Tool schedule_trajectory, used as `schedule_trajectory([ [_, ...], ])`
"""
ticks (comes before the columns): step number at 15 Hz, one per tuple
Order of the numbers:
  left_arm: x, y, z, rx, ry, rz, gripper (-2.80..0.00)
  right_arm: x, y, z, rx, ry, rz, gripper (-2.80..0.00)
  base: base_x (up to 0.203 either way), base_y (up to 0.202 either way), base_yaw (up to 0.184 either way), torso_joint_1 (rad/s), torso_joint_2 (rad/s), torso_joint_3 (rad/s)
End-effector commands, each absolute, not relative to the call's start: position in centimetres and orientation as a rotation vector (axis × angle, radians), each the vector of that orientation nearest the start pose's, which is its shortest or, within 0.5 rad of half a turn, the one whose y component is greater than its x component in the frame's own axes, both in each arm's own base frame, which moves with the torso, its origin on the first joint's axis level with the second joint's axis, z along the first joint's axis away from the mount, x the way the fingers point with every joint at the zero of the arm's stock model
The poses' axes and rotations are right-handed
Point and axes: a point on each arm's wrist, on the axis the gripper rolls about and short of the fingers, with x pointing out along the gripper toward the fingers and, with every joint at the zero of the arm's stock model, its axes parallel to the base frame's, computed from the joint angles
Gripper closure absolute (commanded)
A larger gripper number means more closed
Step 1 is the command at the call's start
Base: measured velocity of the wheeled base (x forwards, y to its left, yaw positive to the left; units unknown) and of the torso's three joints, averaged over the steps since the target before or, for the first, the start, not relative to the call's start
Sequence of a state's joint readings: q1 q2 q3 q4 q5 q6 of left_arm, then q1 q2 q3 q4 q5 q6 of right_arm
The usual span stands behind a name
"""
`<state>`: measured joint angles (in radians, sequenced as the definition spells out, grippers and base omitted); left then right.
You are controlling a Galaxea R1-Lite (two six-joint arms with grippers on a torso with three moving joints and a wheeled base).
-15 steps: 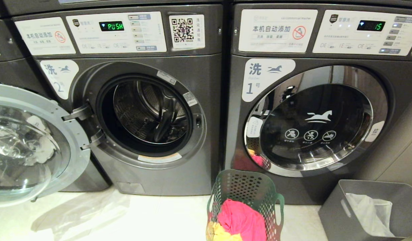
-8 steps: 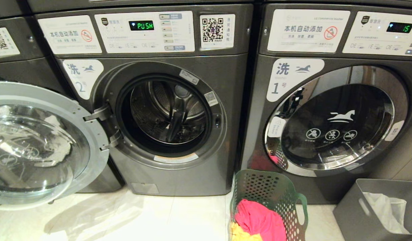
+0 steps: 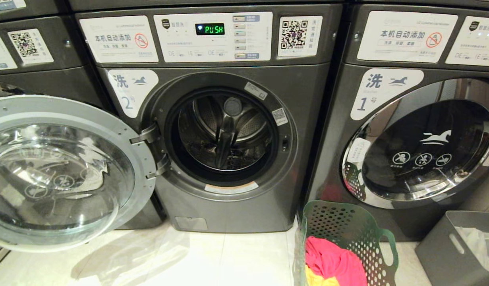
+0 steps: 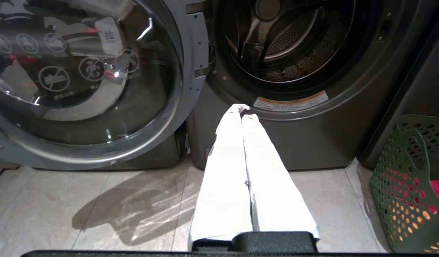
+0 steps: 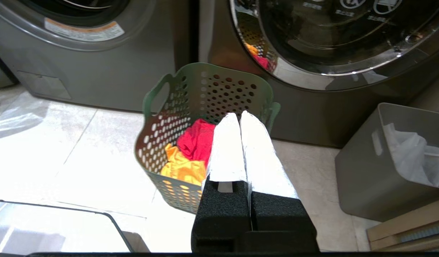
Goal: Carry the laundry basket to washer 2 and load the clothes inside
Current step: Place the clothes into the washing machine
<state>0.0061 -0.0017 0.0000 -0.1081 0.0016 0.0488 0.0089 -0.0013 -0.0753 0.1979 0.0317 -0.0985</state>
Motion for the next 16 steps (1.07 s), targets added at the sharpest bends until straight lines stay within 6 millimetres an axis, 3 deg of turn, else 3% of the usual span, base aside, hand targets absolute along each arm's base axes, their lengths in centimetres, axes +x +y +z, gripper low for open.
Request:
schedule_trajectory([
  [1,-2.02,-0.01,7.55,0.050,-0.069,0.009,0.00,-2.99,0.05,7.57,-0.098,0.120,0.048,0.00,0.000,0.194,0.001,0.005,0.00,0.002],
  [5,-2.02,-0.01,7.55,0.054,-0.069,0.008,0.00,-2.99,0.04,7.58,-0.098,0.119,0.047,0.00,0.000,0.140,-0.004,0.001,0.00,0.001],
  [11,-2.02,-0.01,7.55,0.057,-0.069,0.010,0.00,-2.99,0.04,7.57,-0.098,0.120,0.047,0.00,0.011,0.000,0.000,0.000,0.00,0.001],
  [16,-2.02,-0.01,7.55,0.055,-0.069,0.010,0.00,-2.99,0.04,7.58,-0.097,0.119,0.047,0.00,0.188,0.000,0.000,0.003,0.00,0.003],
])
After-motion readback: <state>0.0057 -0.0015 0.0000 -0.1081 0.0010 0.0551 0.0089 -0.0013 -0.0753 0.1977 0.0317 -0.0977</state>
